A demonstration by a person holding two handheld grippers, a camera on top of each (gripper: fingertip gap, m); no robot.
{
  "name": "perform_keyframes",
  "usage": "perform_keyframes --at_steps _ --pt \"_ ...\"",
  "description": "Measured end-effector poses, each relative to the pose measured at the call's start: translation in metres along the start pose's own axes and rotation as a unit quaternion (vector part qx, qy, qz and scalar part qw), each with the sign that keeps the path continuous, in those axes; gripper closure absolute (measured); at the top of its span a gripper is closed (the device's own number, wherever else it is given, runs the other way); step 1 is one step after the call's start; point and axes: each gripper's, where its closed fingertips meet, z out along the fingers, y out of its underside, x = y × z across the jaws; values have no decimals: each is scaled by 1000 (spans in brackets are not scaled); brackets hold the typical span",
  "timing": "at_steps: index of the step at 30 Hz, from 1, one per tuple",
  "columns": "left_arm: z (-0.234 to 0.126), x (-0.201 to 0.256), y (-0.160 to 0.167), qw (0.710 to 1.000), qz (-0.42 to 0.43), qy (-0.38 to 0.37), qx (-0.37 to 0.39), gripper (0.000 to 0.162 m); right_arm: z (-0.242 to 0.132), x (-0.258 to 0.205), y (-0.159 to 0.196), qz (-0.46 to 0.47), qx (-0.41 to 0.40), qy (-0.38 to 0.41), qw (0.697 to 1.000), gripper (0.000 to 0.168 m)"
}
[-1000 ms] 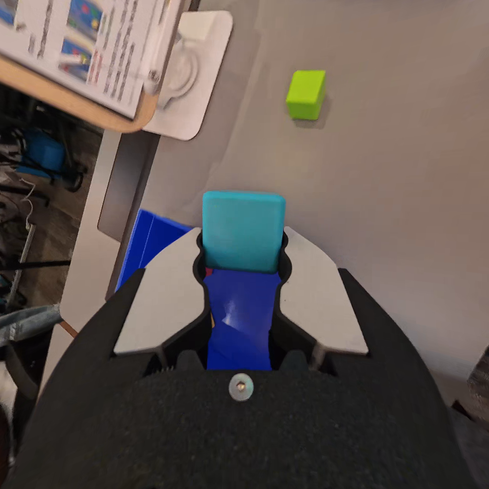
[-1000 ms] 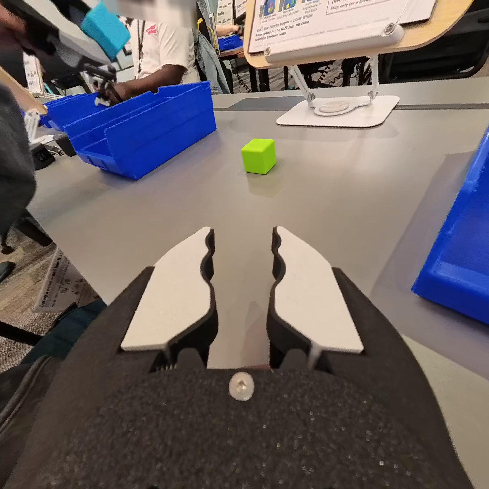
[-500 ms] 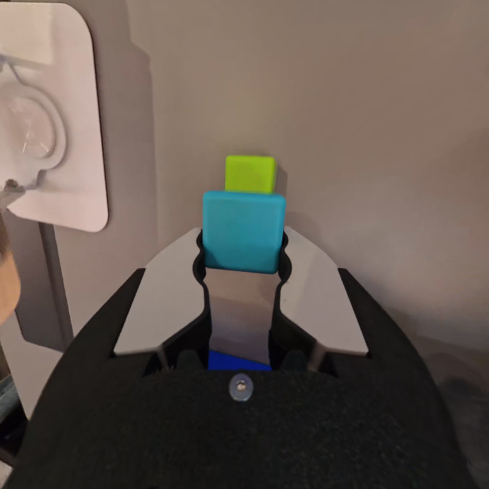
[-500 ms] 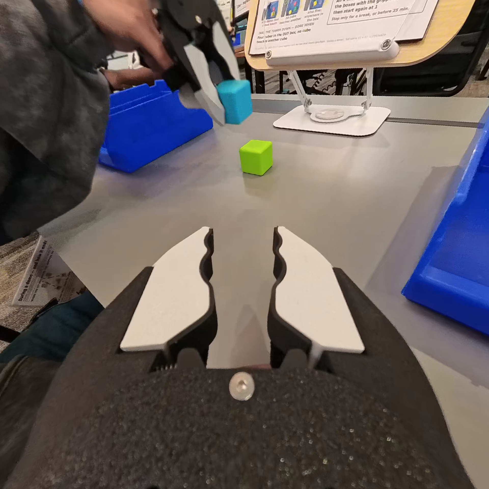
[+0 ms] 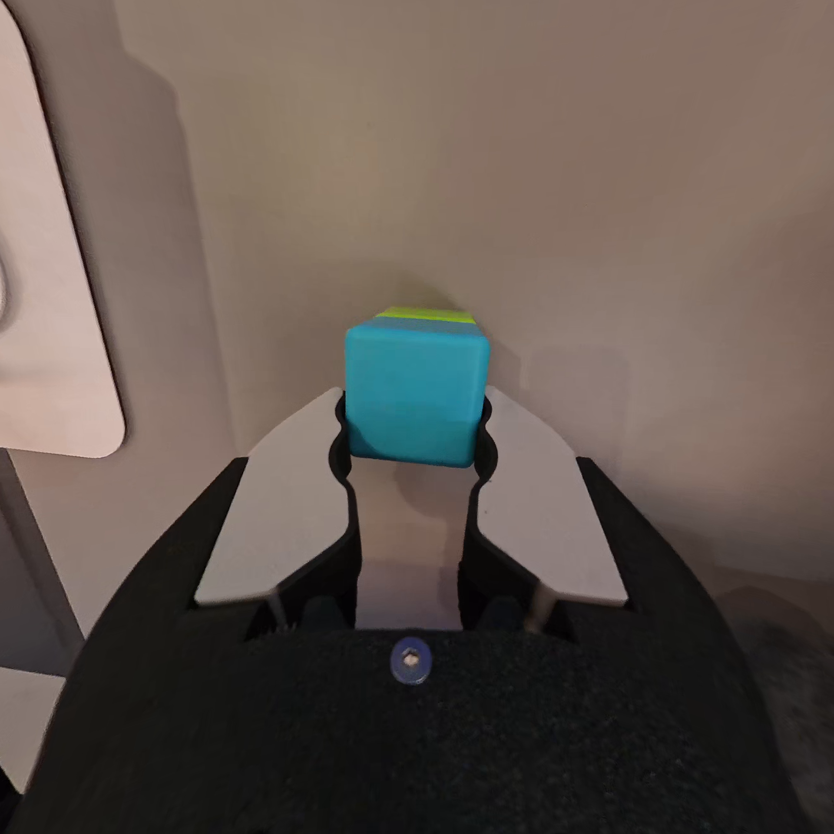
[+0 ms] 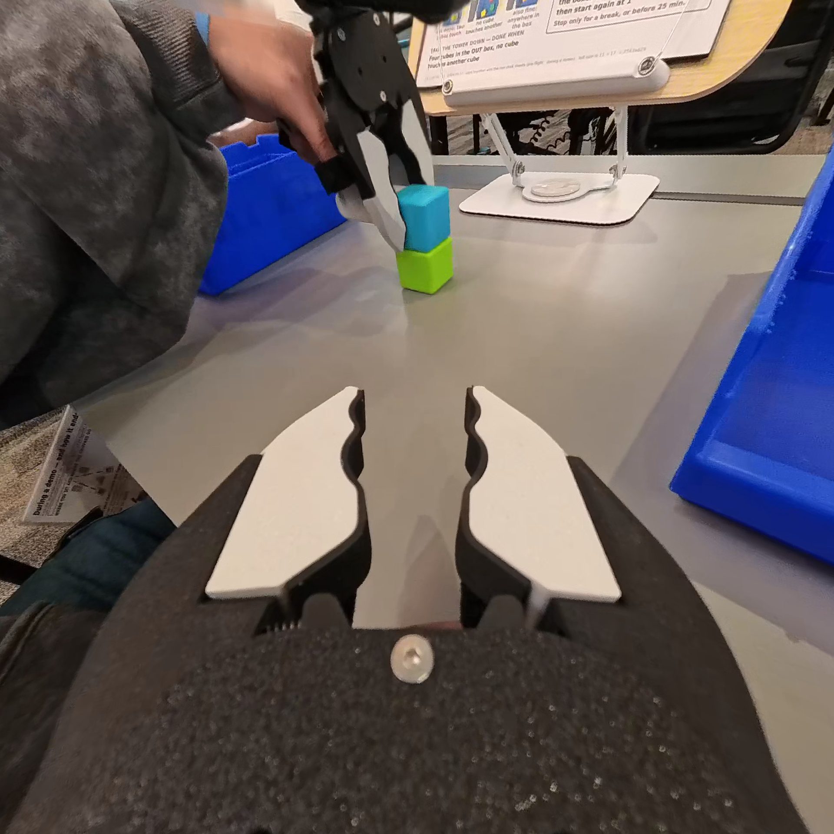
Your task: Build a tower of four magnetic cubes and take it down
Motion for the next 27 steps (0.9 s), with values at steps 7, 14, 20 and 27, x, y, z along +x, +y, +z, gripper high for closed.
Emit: perform_keyframes --at_steps 7,14,20,27 --pt "2 3 -1 999 -28 10 14 93 1 -2 1 -5 -4 -1 1000 127" --pt "-73 17 -12 976 -79 -37 198 88 0 -1 1 1 0 -3 1000 127" --pt "-152 59 31 861 -259 -129 418 99 -1 -1 0 3 1 -4 1000 126" --pt "-123 154 100 753 -397 -198 486 99 1 -1 -2 6 4 -8 1000 126"
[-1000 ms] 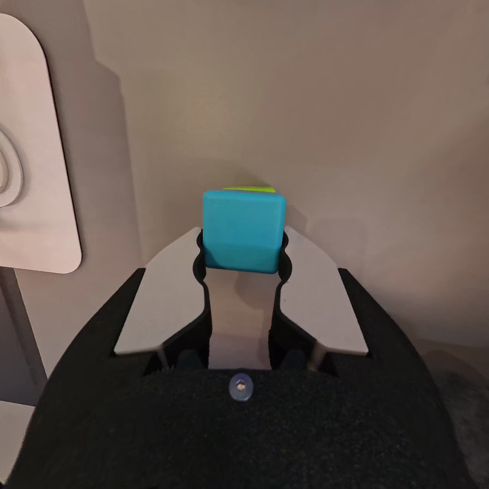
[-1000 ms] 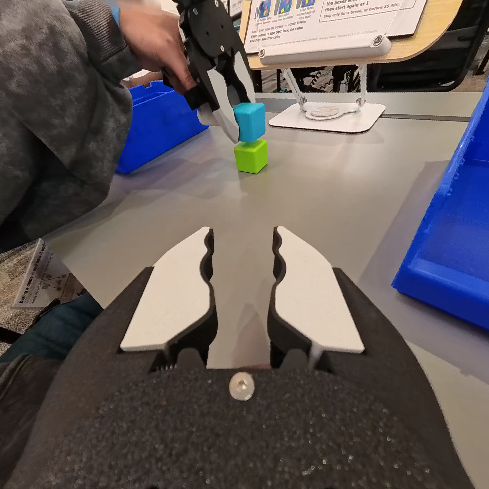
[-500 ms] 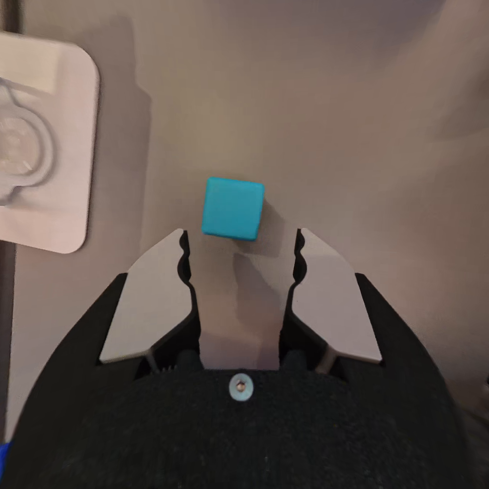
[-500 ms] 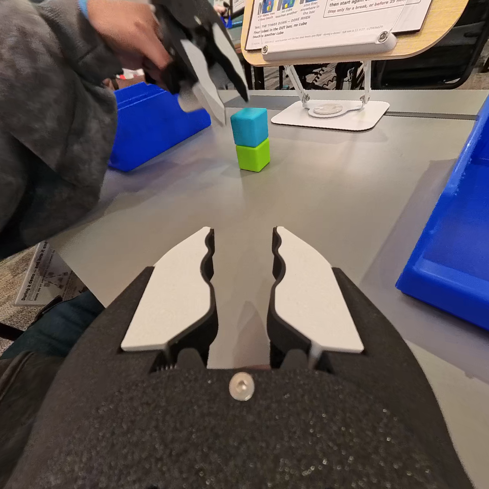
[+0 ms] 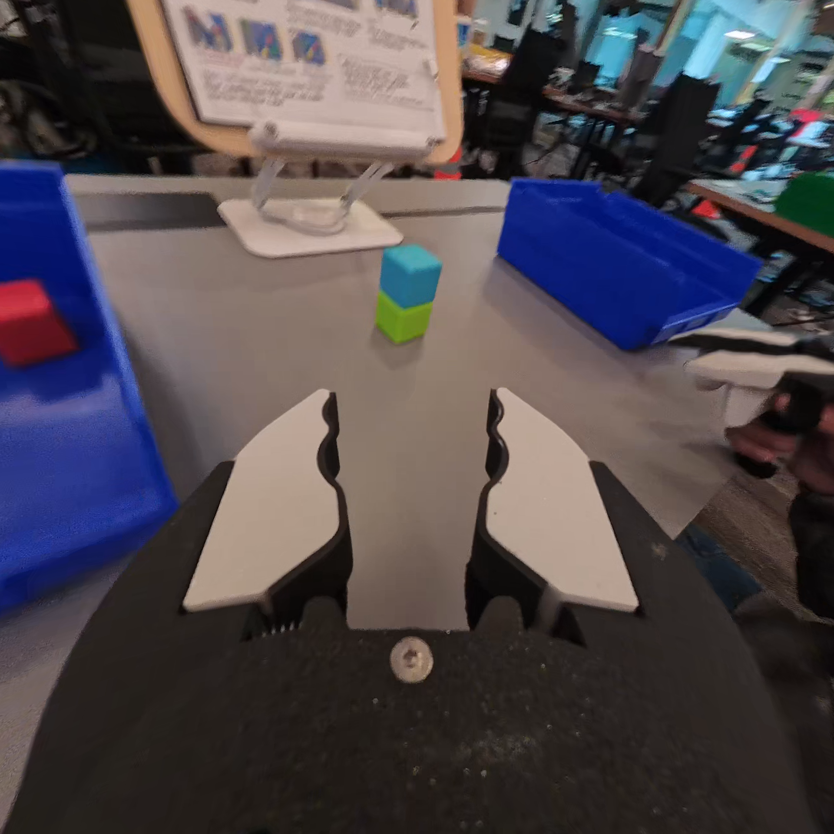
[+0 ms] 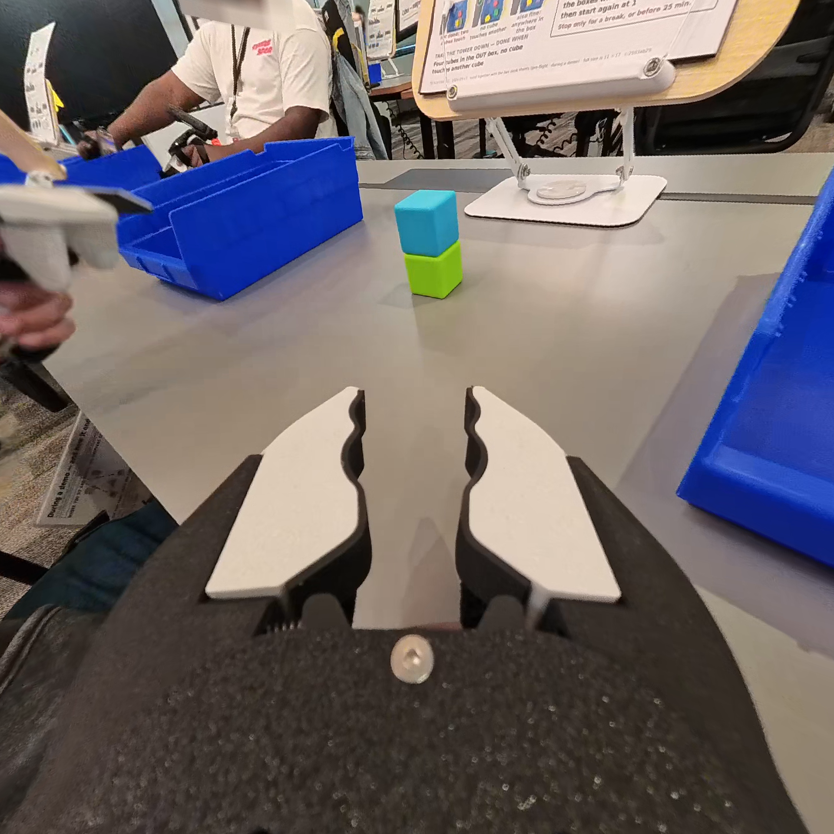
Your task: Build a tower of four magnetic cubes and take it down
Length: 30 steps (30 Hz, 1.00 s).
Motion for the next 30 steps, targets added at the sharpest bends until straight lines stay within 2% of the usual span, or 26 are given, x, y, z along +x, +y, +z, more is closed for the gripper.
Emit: perform_keyframes --at_steps 3,6,10,20,22,25,27,29,30 --pt "-23 2 45 998 6 -60 -14 98 2 -2 1 -11 -3 1 1000 126" --pt "-38 9 68 996 15 -90 -10 98 4 -5 2 -16 -7 0 1000 126" --pt "-42 17 66 997 12 -74 -5 98 5 -6 3 -22 -10 3 1000 126" --pt "-36 -10 86 995 8 -90 -48 96 4 -6 4 -31 -11 10 999 126" --pt "-38 -19 75 994 6 -101 -33 101 3 -6 4 -30 -11 11 999 126" --pt "-48 -59 14 985 6 -172 8 105 2 -5 5 -30 -10 12 999 126" --pt "-44 -95 -23 978 -18 -206 -12 101 2 -5 5 -29 -10 11 999 126" --pt "-26 -140 -49 969 -48 -236 -56 89 3 -6 5 -28 -14 8 999 126" --pt "-12 -161 -58 965 -67 -243 -73 89 3 -6 6 -26 -16 7 999 126"
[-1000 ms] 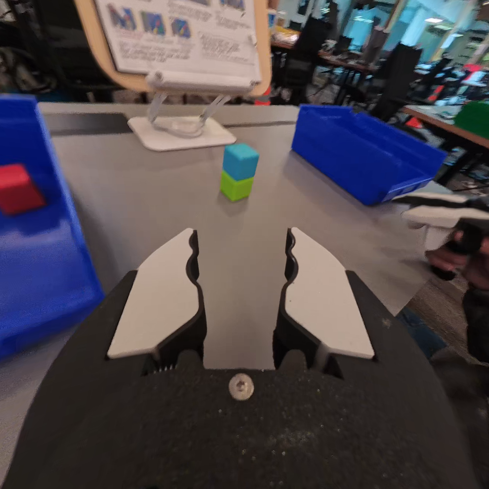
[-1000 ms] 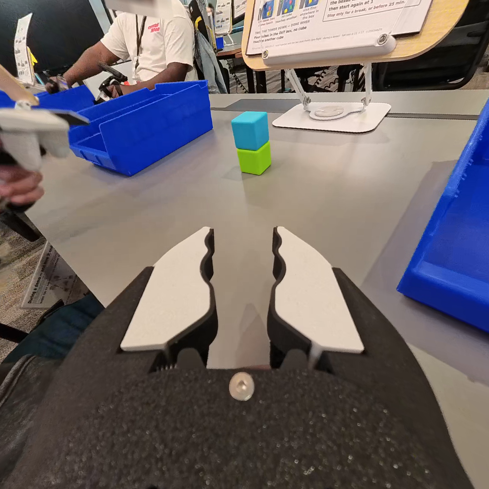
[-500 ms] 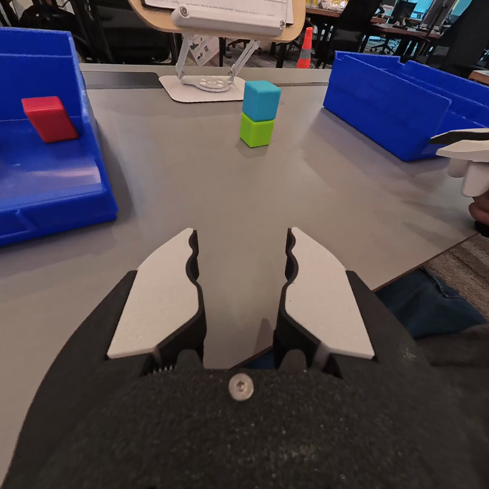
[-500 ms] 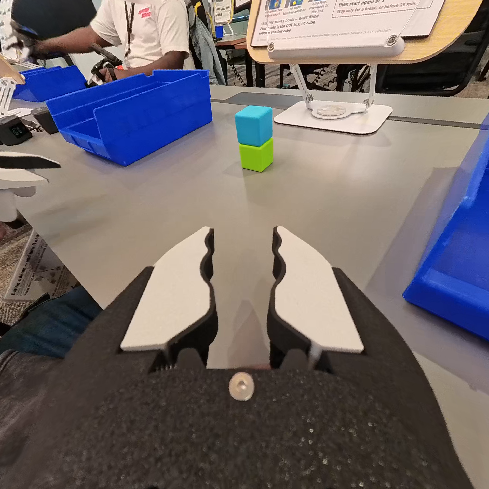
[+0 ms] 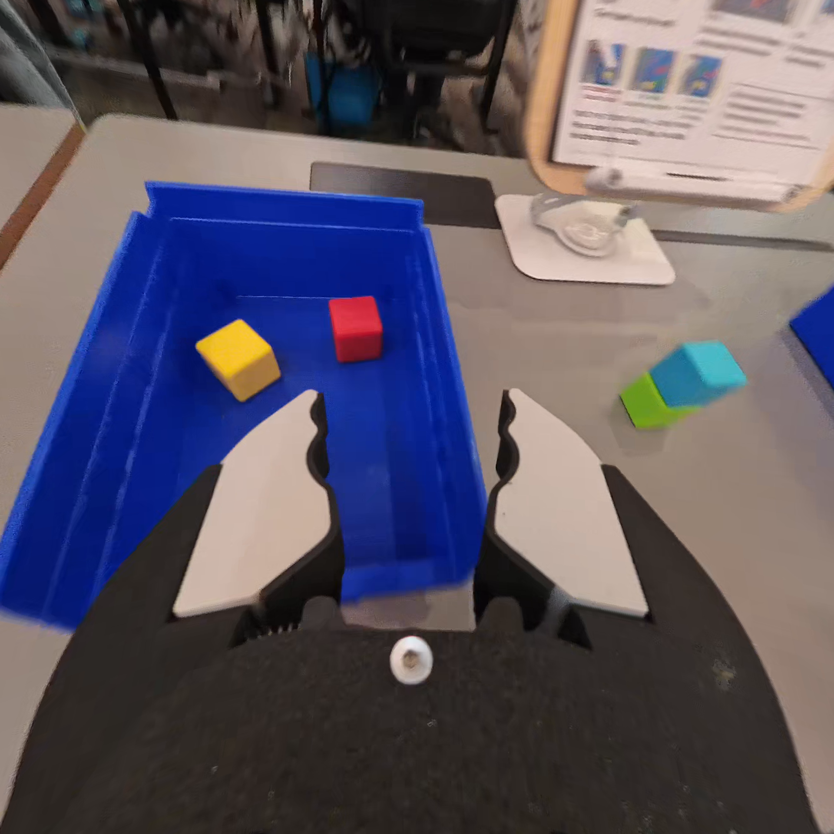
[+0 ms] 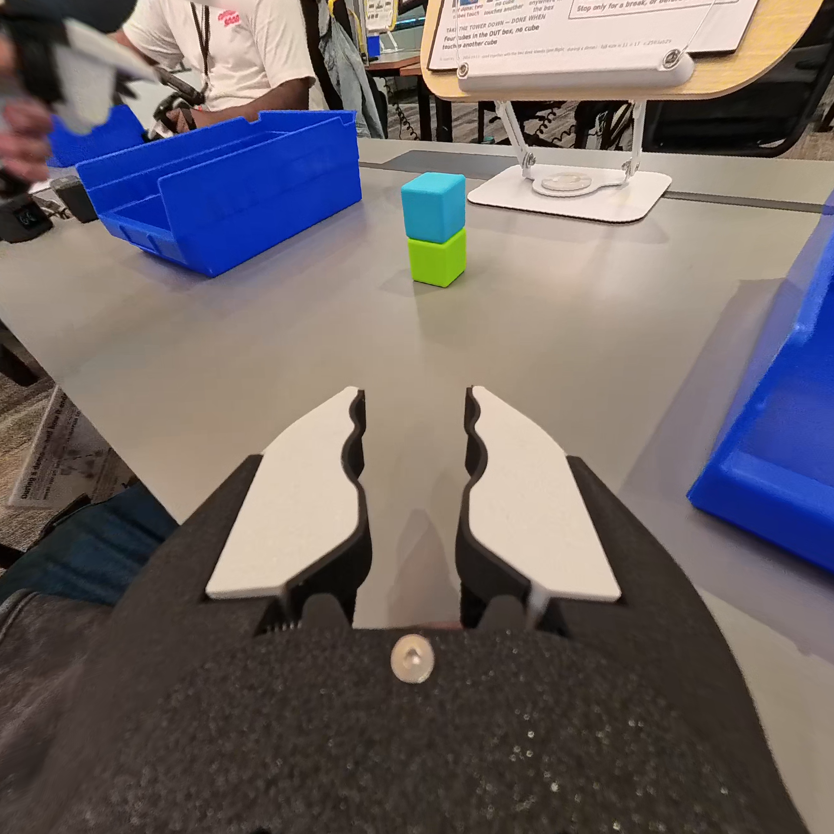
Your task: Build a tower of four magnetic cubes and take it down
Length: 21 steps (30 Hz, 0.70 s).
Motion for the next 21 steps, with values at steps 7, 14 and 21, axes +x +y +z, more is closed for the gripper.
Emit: perform_keyframes --at_steps 7,14,21 --pt "142 -49 -15 976 -36 -48 -208 93 -1 1 -1 11 5 -5 1000 126" --pt "195 -62 35 936 -49 -75 -341 88 -4 4 0 18 7 -3 1000 126" --pt "190 -59 49 923 5 -84 -375 113 -4 5 0 24 6 -5 1000 126"
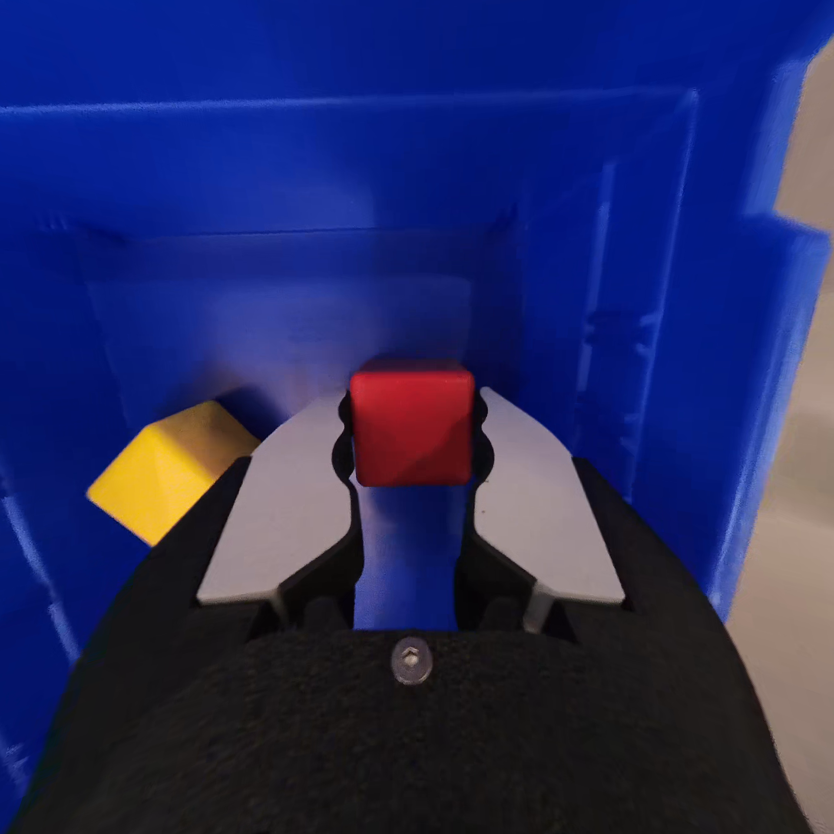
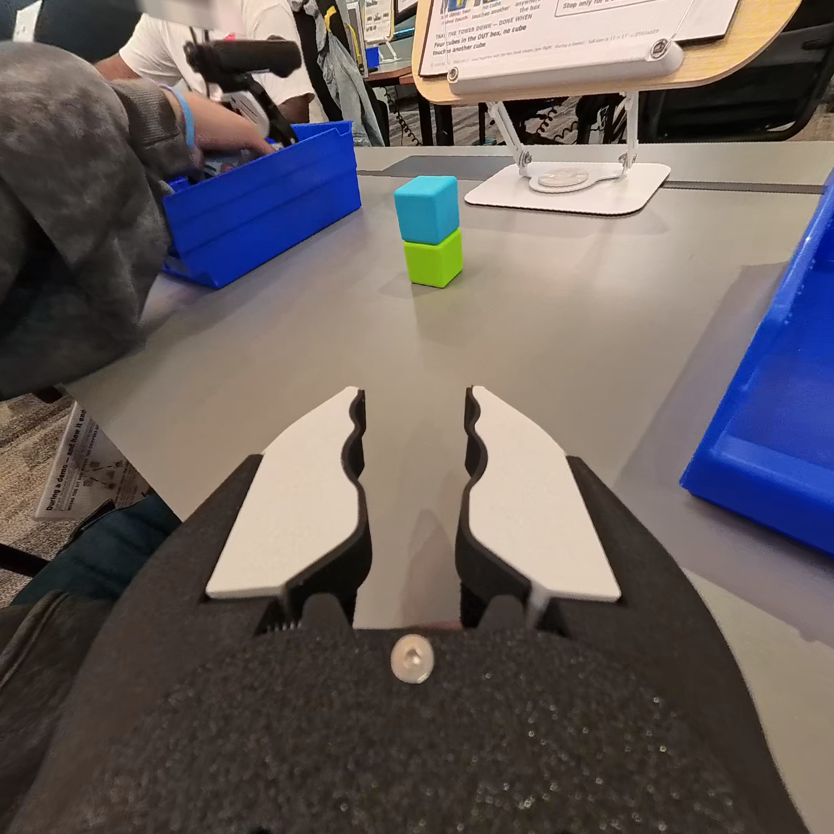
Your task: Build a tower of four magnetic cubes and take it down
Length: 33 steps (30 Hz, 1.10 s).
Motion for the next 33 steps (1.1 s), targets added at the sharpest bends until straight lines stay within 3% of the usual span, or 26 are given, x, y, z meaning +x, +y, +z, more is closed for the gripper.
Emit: perform_keyframes --at_steps 4,7,10,13,16,19,24,33 --pt "-48 0 -23 997 57 -8 56 113 0 0 0 -2 0 0 1000 126" --pt "-110 35 -49 974 182 6 133 113 1 0 1 -2 -3 0 1000 126" --pt "-159 102 -52 922 339 34 184 113 1 -1 1 -4 -4 1 1000 127" --pt "-178 180 -20 852 483 113 164 113 1 -1 -2 -8 3 2 1000 127" --pt "-176 236 16 785 584 166 123 113 1 -3 -1 -13 0 2 1000 127" --pt "-161 268 37 746 635 183 80 113 1 -3 -1 -15 1 2 1000 127" --pt "-128 287 44 724 666 180 12 113 1 -3 -1 -13 2 2 1000 127" --pt "-98 296 49 710 681 178 -25 113 1 -3 0 -11 0 1 1000 127"
